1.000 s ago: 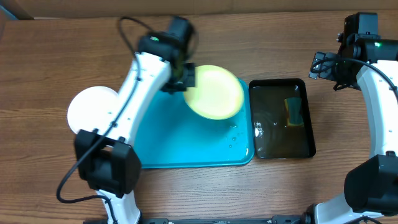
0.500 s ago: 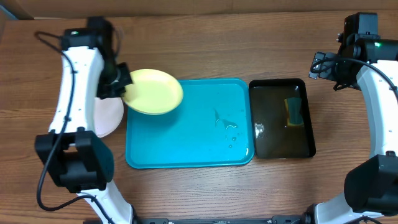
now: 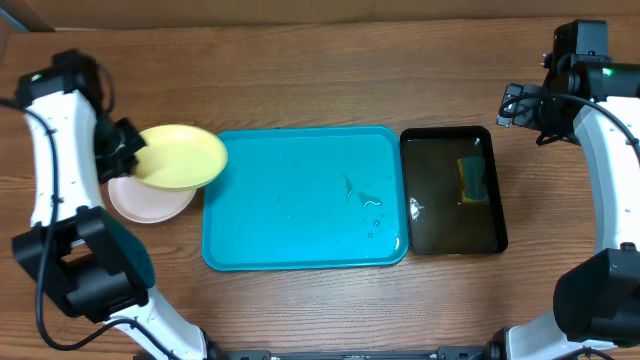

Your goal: Clean dirty plates on tray and stack at the side

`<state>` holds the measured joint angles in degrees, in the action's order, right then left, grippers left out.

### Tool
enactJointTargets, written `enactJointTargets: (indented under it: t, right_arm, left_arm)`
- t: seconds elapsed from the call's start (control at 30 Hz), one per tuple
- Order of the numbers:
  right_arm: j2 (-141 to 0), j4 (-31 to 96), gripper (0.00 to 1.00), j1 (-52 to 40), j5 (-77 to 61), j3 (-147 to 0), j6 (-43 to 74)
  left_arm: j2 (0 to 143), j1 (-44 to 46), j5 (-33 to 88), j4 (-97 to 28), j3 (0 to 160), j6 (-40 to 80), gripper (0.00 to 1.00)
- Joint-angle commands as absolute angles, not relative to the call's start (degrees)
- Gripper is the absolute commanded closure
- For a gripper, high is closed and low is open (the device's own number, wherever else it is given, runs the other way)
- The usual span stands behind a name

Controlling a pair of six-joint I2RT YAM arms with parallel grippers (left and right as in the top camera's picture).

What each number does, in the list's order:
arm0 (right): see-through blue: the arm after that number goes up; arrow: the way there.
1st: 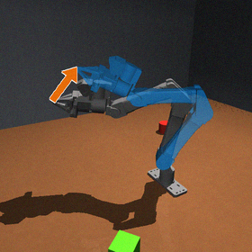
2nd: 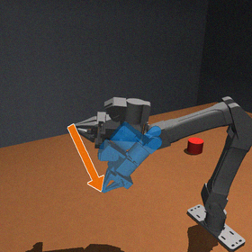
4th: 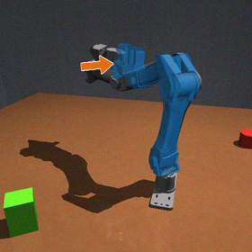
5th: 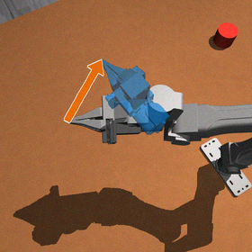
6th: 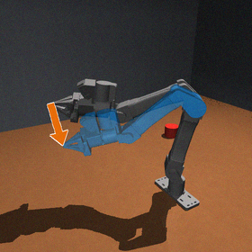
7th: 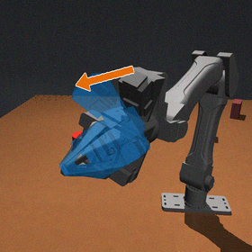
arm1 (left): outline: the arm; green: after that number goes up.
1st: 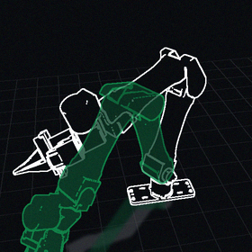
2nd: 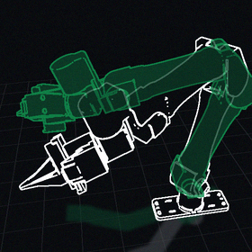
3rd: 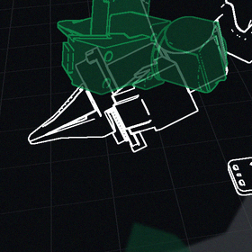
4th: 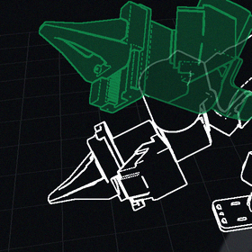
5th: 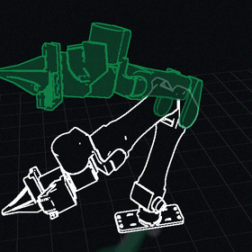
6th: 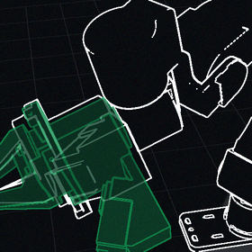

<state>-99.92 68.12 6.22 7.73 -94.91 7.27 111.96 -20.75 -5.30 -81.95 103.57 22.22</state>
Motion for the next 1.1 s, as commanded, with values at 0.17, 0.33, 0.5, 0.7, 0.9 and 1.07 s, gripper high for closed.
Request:
enactJointTargets:
  t: [0.17, 0.33, 0.5, 0.7, 0.9, 1.07]
  right_arm:
    - [-99.4, 67.8, 0.0, 6.0, 8.1, -95.6, 7.4]
    - [-99.4, 67.8, 0.0, 6.0, 8.1, -95.6, 7.4]
    - [-99.4, 67.8, 0.0, 6.0, 8.1, -95.6, 7.4]
    - [-99.4, 67.8, 0.0, 6.0, 8.1, -95.6, 7.4]
    - [-99.4, 67.8, 0.0, 6.0, 8.1, -95.6, 7.4]
    - [-99.4, 67.8, 0.0, 6.0, 8.1, -95.6, 7.4]
  left_arm:
    - [110.5, -30.6, -7.4, -75.5, 98.3, 25.4, 0.96]
    - [110.5, -31.9, -5.5, -73.2, 96.5, 25.3, 0.9]
    - [110.5, -31.7, 7.9, -71.4, 96.5, 16.4, 0.34]
    - [110.5, -30.2, 34.5, -70.9, 96.5, 2.5, 0.08]
    - [110.5, -24.9, 34.5, -71.2, 96.5, 2.1, 0.0]
    - [110.5, -21.5, 28.2, -71.2, 96.5, 2.1, 0.0]
